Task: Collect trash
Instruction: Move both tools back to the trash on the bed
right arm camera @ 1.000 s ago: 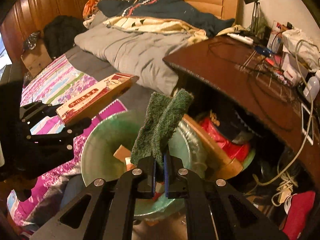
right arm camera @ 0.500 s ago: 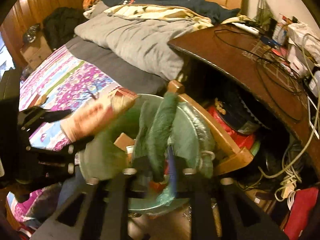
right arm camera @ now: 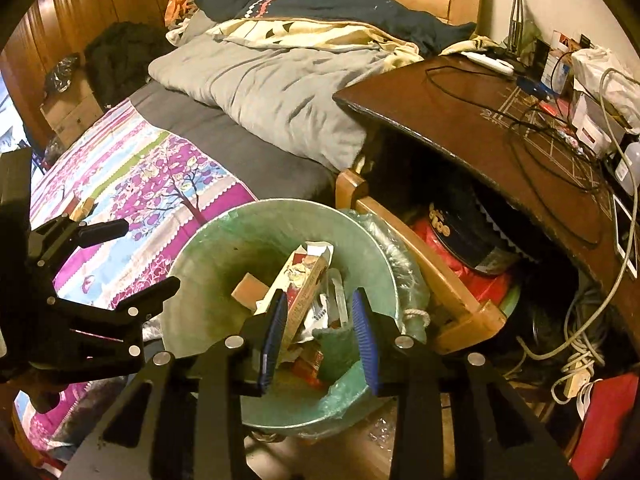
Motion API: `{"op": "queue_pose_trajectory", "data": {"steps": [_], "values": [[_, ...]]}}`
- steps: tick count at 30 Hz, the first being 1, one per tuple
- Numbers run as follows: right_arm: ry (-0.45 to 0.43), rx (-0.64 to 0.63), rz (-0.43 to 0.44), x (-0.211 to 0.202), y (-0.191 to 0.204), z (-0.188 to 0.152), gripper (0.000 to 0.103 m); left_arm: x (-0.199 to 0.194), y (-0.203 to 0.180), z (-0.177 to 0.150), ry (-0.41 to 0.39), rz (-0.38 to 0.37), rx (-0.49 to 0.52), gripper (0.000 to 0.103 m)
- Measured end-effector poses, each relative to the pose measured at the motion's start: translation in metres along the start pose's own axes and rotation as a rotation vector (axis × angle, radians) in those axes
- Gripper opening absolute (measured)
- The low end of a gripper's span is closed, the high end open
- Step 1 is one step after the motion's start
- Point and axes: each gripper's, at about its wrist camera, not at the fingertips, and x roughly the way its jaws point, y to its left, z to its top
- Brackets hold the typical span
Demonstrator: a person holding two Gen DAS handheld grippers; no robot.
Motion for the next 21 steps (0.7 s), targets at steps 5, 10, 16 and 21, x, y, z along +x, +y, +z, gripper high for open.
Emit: {"op": "queue_pose_trajectory", "data": {"steps": [5,10,16,21], "values": [[-0.026,-0.012,0.011,-0.003,0.011,0.005,0.035,-0.007,0.016,-0.008,-0.015,0.009,-0.044,0.082],[-0.109,-0.011,0.061,-0.01,0.032,0.016,0.035,-0.02,0.049,-0.028,-0.055,0.066,-0.144,0.082],[-0.196,-0.071,0.128,-0.012,0.084,0.033,0.035,-0.045,0.111,-0.075,-0.114,0.217,-0.328,0.082],[-0.174,-0.151,0.219,0.01,0.155,0.043,0.035,-0.061,0.178,-0.137,-0.106,0.343,-0.573,0.082]]}}
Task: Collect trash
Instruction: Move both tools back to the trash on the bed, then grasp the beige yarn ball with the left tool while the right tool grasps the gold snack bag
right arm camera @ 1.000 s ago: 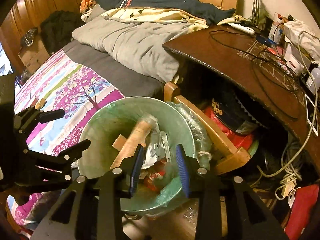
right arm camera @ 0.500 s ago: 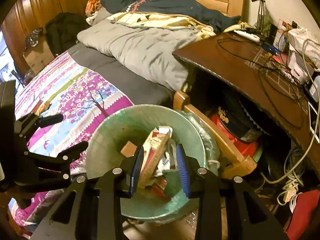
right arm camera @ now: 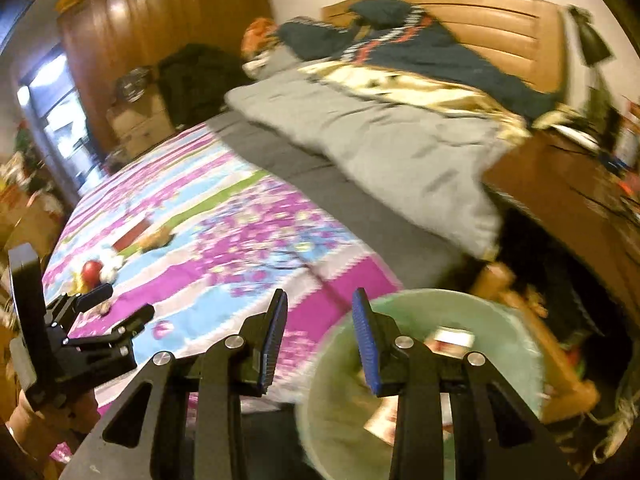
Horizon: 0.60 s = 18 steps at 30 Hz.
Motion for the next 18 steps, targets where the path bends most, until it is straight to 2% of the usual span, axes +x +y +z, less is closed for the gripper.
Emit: {"op": "queue_pose_trajectory", "data": {"steps": [10,15,18], "values": [[0.099,-0.223,0.17,0.093,0.143,0.004,0.035,0.005,0.172,-0.06,0.048,0.275,-0.425,0.082],[0.138,-0.262,0.225,0.134,0.196,0.008,0.036,0.018,0.229,-0.074,0.072,0.332,-0.568,0.082],[0.147,-0.272,0.251,0.148,0.217,0.01,0.039,0.03,0.243,-0.071,0.062,0.349,-0.592,0.082]]}}
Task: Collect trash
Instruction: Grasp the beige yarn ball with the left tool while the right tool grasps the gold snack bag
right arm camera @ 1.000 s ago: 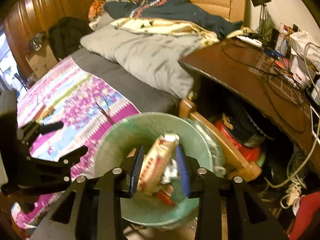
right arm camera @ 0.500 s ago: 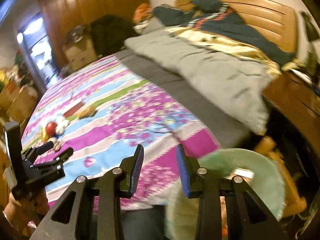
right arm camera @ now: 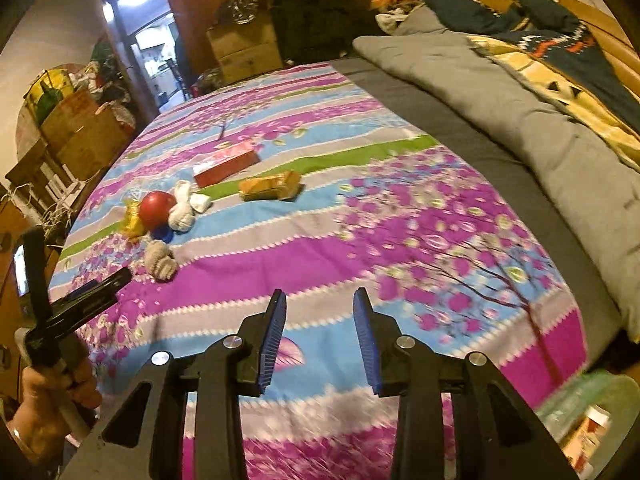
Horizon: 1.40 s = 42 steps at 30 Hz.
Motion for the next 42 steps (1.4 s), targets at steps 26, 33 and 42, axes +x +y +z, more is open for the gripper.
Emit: {"op": "queue_pose_trajectory", "data": {"steps": [26,33,42], "values": [[0.187,-0.703,0.214,0.214,0.078,0.158,0.099,0.012,0.047,-0.007,0.085,-0.188,-0.111,0.029],[0.362,-0.858,0.213,0.283,0.09,0.178,0.084,0.001,0.077,-0.018,0.111,-0.154,-0.138,0.029],[0.333,-0.701,0.216,0.264,0.07,0.144,0.038,-0.002,0.08,-0.019,0.111,-0.117,-0.141,0.029]]}}
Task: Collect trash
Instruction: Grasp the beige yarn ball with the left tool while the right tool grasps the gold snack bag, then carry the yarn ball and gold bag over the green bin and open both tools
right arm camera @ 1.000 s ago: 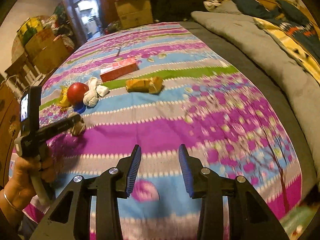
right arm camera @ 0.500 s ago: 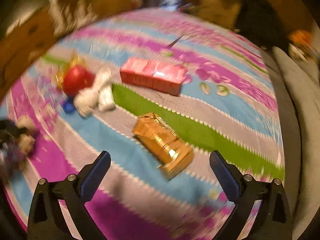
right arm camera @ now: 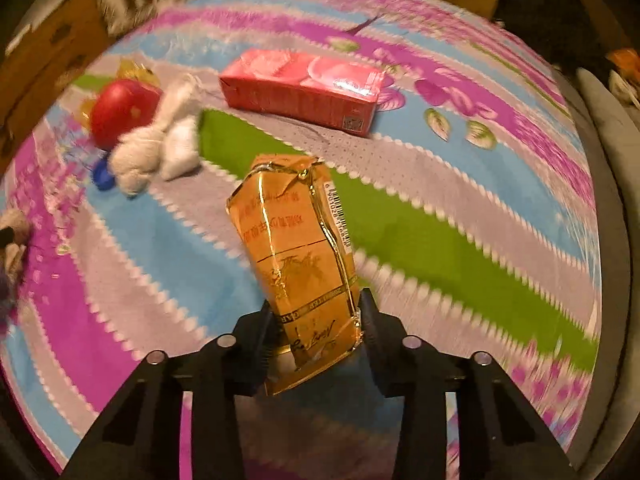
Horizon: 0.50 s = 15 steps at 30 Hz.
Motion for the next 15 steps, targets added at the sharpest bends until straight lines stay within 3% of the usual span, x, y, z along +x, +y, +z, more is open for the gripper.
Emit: {"op": "queue_pose_trajectory", "data": {"steps": [9,15], "values": [[-0.156,0.309,0.013,-0.097,0.085,-0.131,0.037,-0.033,-0.041,-0.003,-0.047,-0.032,0.116,0.029],[-0.251,0.537,0.098,-0.17,0.155,-0.221,0.037,-0.06,-0.079,-0.026,-0.05,-0.083,0.215,0.029]]}}
